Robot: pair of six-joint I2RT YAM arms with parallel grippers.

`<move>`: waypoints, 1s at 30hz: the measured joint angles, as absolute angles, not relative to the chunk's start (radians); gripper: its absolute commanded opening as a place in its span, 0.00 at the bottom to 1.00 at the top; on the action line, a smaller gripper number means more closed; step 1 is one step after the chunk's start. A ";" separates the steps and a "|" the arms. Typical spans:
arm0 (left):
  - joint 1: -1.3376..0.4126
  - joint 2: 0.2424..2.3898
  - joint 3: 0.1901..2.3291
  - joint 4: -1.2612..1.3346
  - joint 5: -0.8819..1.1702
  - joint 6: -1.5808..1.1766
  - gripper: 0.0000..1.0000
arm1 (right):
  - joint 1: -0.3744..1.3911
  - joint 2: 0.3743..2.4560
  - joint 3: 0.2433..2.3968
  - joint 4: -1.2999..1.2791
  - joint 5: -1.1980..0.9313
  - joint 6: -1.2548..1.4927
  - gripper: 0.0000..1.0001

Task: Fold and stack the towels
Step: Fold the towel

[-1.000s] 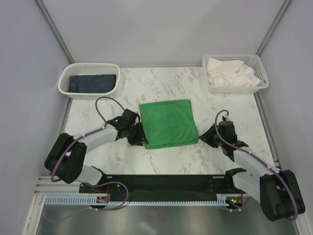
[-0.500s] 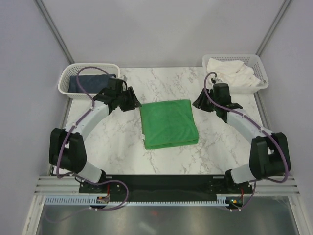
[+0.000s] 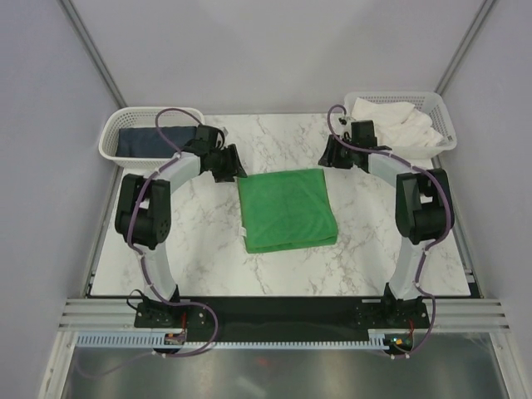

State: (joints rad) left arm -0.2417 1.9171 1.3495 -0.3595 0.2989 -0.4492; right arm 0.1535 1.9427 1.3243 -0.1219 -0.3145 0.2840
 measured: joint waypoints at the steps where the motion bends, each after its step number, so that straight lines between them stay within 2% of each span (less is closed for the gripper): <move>1: -0.242 1.934 1.360 -0.359 0.301 -0.443 0.58 | 0.151 1.962 1.337 -0.126 -0.323 0.271 0.53; 14: -0.215 2.046 1.415 -0.341 0.347 -0.361 0.58 | 0.091 2.120 1.411 -0.150 -0.537 0.130 0.52; 30: -0.201 2.090 1.444 -0.334 0.429 -0.283 0.56 | 0.088 2.174 1.450 -0.149 -0.677 0.051 0.43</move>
State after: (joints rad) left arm -0.2012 2.0903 1.4445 -0.3344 0.4290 -0.2829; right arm 0.0875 2.1738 1.4502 -0.1486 -0.6769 0.0509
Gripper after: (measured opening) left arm 0.564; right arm 0.433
